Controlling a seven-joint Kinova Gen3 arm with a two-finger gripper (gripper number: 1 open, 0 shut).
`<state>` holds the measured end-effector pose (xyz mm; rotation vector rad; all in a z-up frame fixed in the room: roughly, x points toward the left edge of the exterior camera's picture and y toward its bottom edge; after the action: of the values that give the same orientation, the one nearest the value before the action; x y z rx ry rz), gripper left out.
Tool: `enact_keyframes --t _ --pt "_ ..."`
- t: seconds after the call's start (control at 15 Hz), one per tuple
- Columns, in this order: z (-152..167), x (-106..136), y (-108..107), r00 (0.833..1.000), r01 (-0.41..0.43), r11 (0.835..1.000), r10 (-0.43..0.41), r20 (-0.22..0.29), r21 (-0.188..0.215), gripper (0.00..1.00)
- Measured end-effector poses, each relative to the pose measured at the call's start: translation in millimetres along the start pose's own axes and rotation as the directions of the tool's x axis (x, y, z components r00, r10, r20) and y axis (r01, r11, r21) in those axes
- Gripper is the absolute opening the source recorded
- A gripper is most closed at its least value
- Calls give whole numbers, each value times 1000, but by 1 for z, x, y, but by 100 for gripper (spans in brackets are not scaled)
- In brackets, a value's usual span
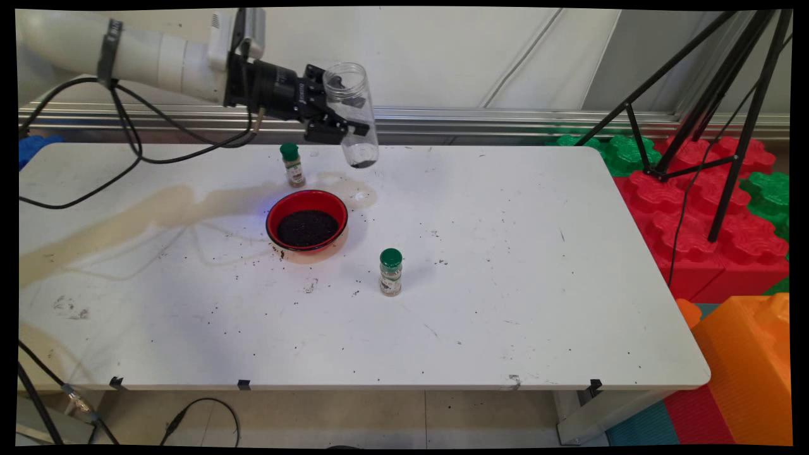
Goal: Pour the black seasoning powder in the red bowl, then place the picked object on the table
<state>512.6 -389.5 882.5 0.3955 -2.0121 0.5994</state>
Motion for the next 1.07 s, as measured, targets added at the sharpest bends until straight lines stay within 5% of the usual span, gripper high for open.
enact_keyframes --t 1.07 --pt "93 -33 -5 974 213 976 -209 84 -43 0"
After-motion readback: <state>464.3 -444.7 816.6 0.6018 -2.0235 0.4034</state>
